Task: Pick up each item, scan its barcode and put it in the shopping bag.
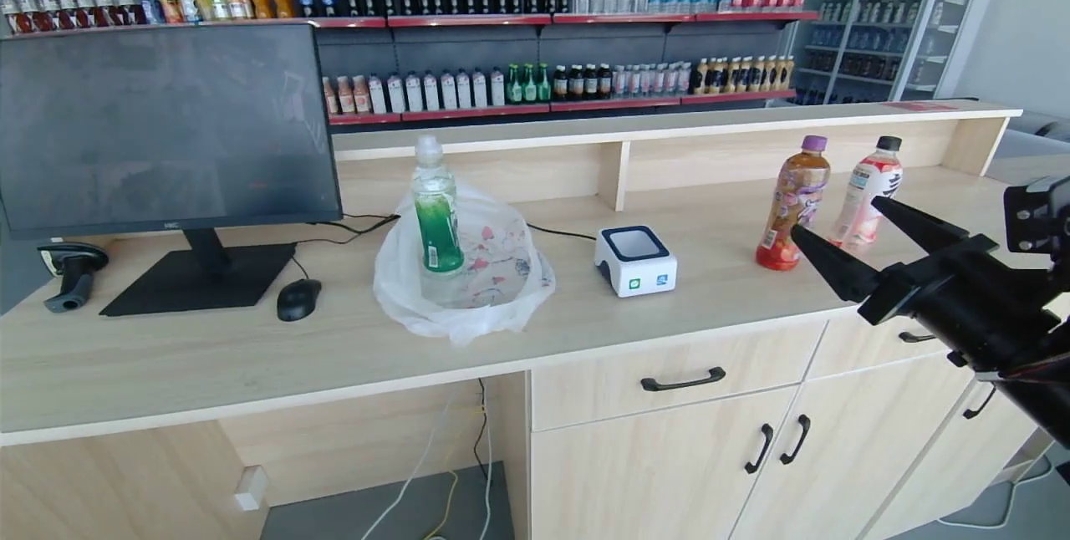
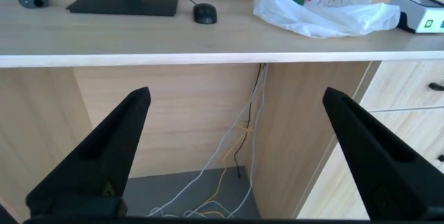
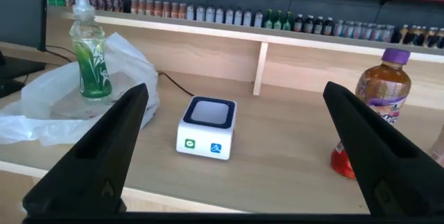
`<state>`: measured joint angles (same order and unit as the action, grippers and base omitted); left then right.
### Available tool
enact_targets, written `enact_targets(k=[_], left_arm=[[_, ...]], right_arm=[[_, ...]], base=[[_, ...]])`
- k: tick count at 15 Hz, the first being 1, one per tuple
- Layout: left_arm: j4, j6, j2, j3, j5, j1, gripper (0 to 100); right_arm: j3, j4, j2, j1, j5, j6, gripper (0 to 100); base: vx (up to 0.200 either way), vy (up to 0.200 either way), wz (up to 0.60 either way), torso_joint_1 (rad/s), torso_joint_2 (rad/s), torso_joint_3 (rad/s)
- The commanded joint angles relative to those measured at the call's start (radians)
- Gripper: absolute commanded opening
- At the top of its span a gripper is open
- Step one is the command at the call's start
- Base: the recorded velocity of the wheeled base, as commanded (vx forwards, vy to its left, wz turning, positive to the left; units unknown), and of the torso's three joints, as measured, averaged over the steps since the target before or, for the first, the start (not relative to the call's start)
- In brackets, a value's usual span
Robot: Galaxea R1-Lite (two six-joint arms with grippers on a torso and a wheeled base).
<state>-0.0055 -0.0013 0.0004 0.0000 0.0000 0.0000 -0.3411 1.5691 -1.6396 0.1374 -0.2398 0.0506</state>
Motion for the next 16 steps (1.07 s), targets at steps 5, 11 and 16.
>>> enact_targets(k=[5, 11, 16], left_arm=[[-0.001, 0.001, 0.000, 0.000, 0.000, 0.000, 100], [-0.001, 0.001, 0.000, 0.000, 0.000, 0.000, 100], [-0.001, 0.001, 0.000, 0.000, 0.000, 0.000, 100]], right_arm=[[-0.007, 0.002, -0.029, 0.005, 0.000, -0.005, 100], [-0.007, 0.002, -0.042, 0.007, 0.000, -0.005, 100], [-0.001, 0.002, -0.054, 0.004, 0.000, -0.005, 100]], base=[[0.000, -0.200, 0.00, 0.005, 0.00, 0.002], [0.000, -0.200, 0.50, 0.003, 0.00, 0.000], [0.000, -0.200, 0.00, 0.002, 0.00, 0.002]])
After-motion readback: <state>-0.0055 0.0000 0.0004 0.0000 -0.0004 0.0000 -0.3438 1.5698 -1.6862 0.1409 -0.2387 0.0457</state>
